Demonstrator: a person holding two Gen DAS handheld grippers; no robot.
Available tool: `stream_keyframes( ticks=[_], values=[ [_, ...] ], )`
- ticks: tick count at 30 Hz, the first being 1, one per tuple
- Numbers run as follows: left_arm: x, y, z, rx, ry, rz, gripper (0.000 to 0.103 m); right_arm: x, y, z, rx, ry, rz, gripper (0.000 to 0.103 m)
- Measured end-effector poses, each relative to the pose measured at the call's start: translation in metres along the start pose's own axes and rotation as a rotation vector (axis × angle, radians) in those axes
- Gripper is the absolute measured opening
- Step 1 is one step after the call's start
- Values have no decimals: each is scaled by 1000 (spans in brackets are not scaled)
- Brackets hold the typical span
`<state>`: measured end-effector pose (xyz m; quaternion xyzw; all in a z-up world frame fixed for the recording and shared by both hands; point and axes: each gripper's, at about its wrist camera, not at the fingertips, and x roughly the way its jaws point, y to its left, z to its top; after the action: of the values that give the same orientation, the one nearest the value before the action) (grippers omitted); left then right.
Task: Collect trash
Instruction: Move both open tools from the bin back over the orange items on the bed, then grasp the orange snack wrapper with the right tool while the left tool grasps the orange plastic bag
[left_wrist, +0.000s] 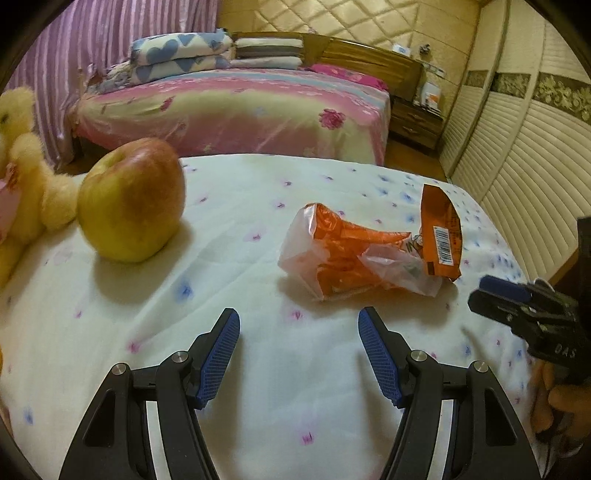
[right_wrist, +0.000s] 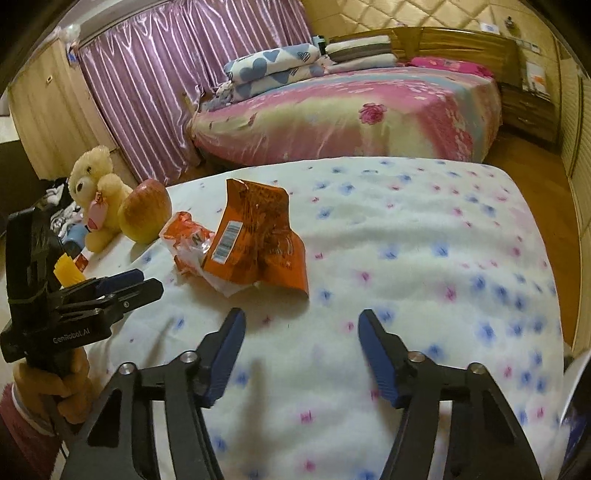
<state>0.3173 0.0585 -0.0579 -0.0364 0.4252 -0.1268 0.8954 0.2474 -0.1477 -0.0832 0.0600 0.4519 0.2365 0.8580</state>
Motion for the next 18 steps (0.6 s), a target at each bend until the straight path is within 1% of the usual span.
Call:
stream_keyframes(
  ticks=[6,9,10,11,12,14,16,17,18],
  values=[
    [15,3,12,71,23,-53,67,13,2,11,-40,16,9,52],
    [19,4,15,88,19,-73,67,18,6,13,-63,27,18,43],
    [19,5,16,87,15,-83,66,19,6,14,-67,32,23,36],
    [20,5,16,86,12,-95,65,21,6,14,-67,40,32,26],
    [21,6,17,85,9,-109,65,23,6,14,-65,46,38,22],
    [22,7,16,87,7,-122,58,24,6,14,-65,48,46,17],
    [24,6,15,93,14,-133,33,22,6,14,-65,44,50,12],
    [25,7,14,95,18,-140,29,21,6,13,-64,40,53,11],
    [25,7,13,95,20,-147,22,20,6,13,-61,37,54,7]
  ],
)
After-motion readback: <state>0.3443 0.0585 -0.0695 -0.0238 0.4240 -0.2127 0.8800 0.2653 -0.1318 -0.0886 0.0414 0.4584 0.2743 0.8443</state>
